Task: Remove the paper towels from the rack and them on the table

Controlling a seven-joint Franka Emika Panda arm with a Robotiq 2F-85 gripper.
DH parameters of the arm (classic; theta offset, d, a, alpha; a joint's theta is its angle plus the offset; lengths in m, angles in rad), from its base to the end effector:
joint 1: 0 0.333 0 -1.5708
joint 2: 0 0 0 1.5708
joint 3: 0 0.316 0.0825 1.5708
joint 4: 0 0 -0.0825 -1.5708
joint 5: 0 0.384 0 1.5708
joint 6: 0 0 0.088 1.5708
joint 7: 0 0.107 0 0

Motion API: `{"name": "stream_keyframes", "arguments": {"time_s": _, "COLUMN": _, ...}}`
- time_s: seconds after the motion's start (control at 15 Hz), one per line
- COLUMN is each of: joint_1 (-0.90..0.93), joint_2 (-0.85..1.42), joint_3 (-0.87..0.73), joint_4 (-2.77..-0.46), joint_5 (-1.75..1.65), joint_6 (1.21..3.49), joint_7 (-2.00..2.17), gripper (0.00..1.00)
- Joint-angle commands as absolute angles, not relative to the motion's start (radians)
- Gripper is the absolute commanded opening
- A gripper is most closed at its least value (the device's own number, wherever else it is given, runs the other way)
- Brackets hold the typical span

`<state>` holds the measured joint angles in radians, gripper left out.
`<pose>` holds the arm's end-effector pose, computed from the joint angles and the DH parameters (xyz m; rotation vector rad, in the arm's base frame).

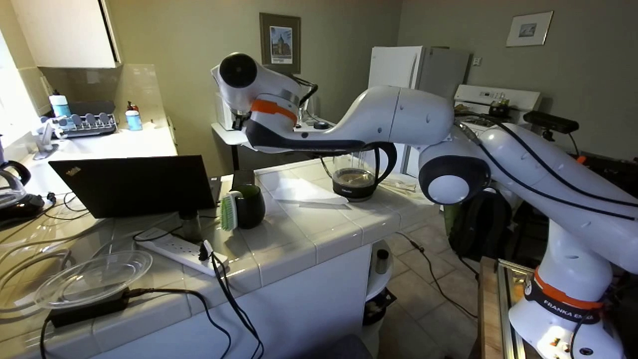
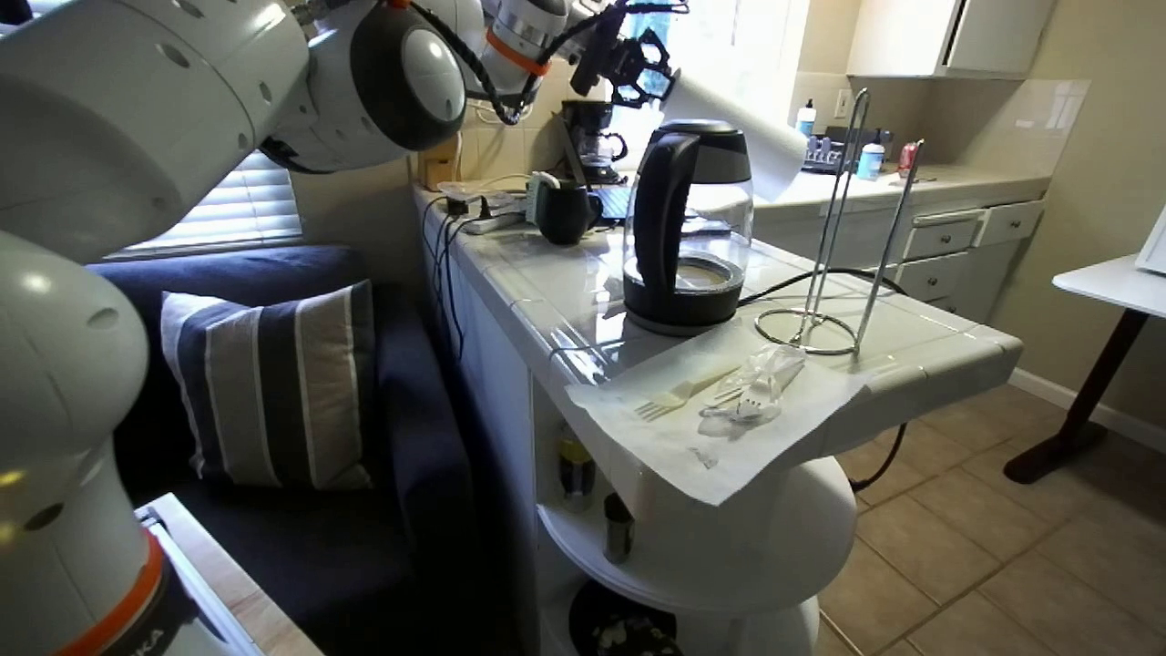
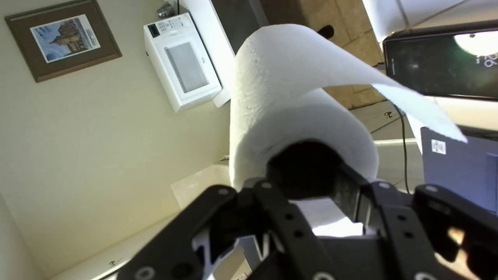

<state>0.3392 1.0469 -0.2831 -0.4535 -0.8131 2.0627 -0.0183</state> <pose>0.8025 0.1655 0.5202 1.9867 0.4855 0.7197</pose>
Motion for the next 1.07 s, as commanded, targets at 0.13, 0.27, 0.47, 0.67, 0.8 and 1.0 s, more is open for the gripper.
{"name": "stream_keyframes", "arguments": {"time_s": 0.13, "joint_1": 0.363, "joint_2": 1.119, "joint_3": -0.302, "joint_4": -0.440, "joint_5": -0.835, "joint_6": 2.011, "joint_7": -0.057, "gripper": 0.62}}
{"name": "stream_keyframes", "arguments": {"time_s": 0.27, "joint_1": 0.365, "joint_2": 1.131, "joint_3": -0.312, "joint_4": -0.438, "joint_5": -0.838, "joint_6": 1.950, "joint_7": -0.045, "gripper": 0.62}}
{"name": "stream_keyframes", "arguments": {"time_s": 0.47, "joint_1": 0.373, "joint_2": 1.116, "joint_3": -0.304, "joint_4": -0.459, "joint_5": -0.817, "joint_6": 1.757, "joint_7": -0.051, "gripper": 0.62}}
{"name": "stream_keyframes", "arguments": {"time_s": 0.67, "joint_1": 0.376, "joint_2": 1.109, "joint_3": -0.287, "joint_4": -0.465, "joint_5": -0.802, "joint_6": 1.587, "joint_7": -0.068, "gripper": 0.62}}
{"name": "stream_keyframes", "arguments": {"time_s": 0.8, "joint_1": 0.376, "joint_2": 1.110, "joint_3": -0.285, "joint_4": -0.460, "joint_5": -0.802, "joint_6": 1.510, "joint_7": -0.057, "gripper": 0.62}}
{"name": "stream_keyframes", "arguments": {"time_s": 1.0, "joint_1": 0.372, "joint_2": 1.112, "joint_3": -0.286, "joint_4": -0.459, "joint_5": -0.809, "joint_6": 1.450, "joint_7": -0.047, "gripper": 0.26}}
